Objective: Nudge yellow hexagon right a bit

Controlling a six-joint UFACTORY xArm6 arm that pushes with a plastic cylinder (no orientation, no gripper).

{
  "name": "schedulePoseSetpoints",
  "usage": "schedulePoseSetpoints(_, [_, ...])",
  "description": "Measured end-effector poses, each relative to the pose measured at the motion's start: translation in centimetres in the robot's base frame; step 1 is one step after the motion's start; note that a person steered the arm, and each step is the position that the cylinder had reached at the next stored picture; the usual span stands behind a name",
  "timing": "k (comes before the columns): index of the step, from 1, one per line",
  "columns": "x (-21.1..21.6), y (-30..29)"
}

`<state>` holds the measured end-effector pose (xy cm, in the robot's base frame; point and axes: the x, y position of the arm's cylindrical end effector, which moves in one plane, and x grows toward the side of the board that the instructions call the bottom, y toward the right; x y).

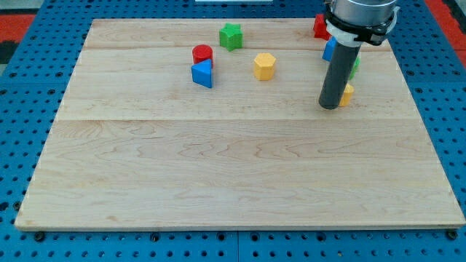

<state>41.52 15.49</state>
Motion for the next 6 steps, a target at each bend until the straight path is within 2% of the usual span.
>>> schedulePoseSetpoints(1, [-0.8, 1.9])
schedulePoseSetpoints(2, [3.8, 2.2])
schedulePoseSetpoints(3, [3.6, -9.2])
schedulePoseSetpoints(4, [-1.0, -9.8])
schedulePoseSetpoints(6, [-9.2, -14.8])
